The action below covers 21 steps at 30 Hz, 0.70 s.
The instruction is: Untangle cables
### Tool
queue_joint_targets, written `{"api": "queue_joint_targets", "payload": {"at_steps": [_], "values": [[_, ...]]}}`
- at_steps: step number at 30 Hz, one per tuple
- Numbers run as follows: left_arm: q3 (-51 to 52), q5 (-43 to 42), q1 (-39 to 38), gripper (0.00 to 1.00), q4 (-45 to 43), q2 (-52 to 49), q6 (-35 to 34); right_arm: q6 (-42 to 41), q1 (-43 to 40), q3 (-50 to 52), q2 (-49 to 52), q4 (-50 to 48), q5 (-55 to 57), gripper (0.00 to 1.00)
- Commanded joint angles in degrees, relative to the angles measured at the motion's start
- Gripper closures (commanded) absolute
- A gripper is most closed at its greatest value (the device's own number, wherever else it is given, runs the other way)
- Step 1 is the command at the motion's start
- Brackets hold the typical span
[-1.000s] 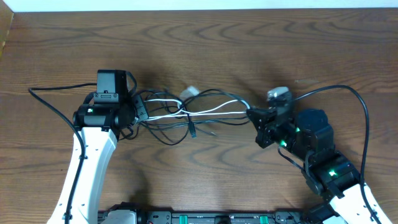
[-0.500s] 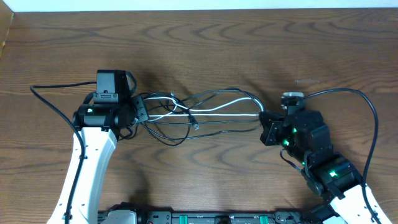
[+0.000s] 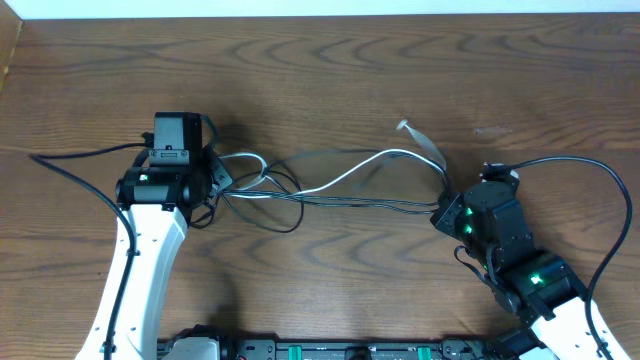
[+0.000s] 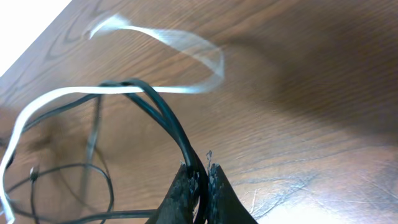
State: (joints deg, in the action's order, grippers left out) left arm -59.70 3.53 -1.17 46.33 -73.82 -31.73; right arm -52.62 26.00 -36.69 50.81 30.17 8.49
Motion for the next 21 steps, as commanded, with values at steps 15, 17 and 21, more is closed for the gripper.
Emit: {"api": "queue_joint_targets", "payload": {"at_steps": [15, 17, 21], "values": [[-0.5, 6.6, 1.1, 0.93, 1.2, 0.1, -4.8, -1.8, -0.9, -0.7, -0.9, 0.5, 7.1, 0.99], [-0.5, 6.6, 1.1, 0.92, 1.2, 0.1, -4.7, -1.8, -0.9, -0.7, -0.9, 0.5, 7.1, 0.99], [-0.5, 6.6, 1.1, 0.92, 1.2, 0.1, -4.8, -1.8, -0.9, -0.7, -0.9, 0.5, 8.2, 0.99]]}}
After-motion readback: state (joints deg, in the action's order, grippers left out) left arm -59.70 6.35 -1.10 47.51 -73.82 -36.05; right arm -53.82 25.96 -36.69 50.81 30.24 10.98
